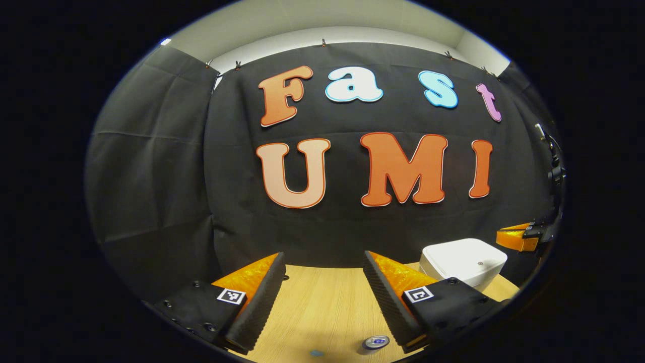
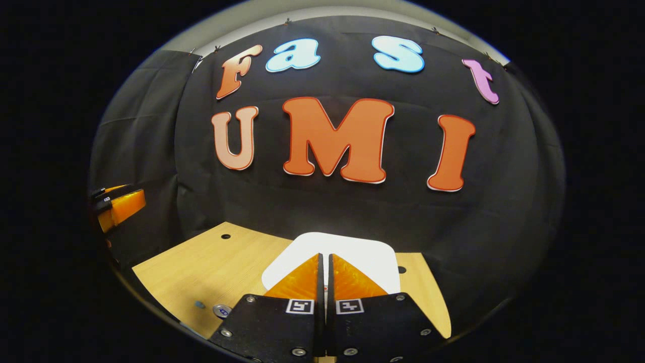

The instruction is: Press the lid of the desktop garbage bin to open it, pick up the crumpled paper on the desktop and throw it into the bin, then pick up the pop can on the desktop and drop it into the bin, and finally close the garbage bin lid.

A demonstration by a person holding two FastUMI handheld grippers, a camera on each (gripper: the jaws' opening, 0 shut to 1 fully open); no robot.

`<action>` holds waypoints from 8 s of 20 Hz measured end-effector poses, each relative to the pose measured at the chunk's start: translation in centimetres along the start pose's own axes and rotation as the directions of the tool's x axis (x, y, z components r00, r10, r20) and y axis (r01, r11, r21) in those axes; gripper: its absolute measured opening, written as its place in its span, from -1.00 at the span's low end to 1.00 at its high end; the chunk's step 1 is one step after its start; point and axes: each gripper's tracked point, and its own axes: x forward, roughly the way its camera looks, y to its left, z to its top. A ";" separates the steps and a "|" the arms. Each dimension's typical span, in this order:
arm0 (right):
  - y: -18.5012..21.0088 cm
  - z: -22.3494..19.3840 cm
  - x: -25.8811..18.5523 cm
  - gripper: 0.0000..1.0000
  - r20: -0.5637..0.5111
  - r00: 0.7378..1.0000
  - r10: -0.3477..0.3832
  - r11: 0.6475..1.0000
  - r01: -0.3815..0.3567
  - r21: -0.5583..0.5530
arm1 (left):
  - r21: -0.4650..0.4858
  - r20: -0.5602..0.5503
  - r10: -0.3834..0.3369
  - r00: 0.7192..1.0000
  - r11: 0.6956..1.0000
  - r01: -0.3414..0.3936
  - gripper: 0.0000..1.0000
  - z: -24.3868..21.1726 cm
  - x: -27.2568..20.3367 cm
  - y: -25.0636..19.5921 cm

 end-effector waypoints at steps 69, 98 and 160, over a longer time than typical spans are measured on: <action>20.1 -23.8 0.5 0.79 -0.368 0.920 0.132 0.988 -0.153 -0.028 | -0.140 -0.854 -0.321 0.410 0.900 0.412 0.93 -33.8 0.3 3.4; 23.3 -27.2 5.0 0.59 -0.450 0.867 0.216 0.975 -0.215 0.054 | -0.122 -0.843 -0.285 0.456 0.927 0.354 -0.60 -14.3 42.5 9.1; -4.7 -8.8 -7.1 0.59 -0.115 0.988 -0.106 0.994 0.100 -0.054 | -0.026 -0.265 -0.662 0.701 0.731 0.682 -0.24 20.1 46.7 -21.5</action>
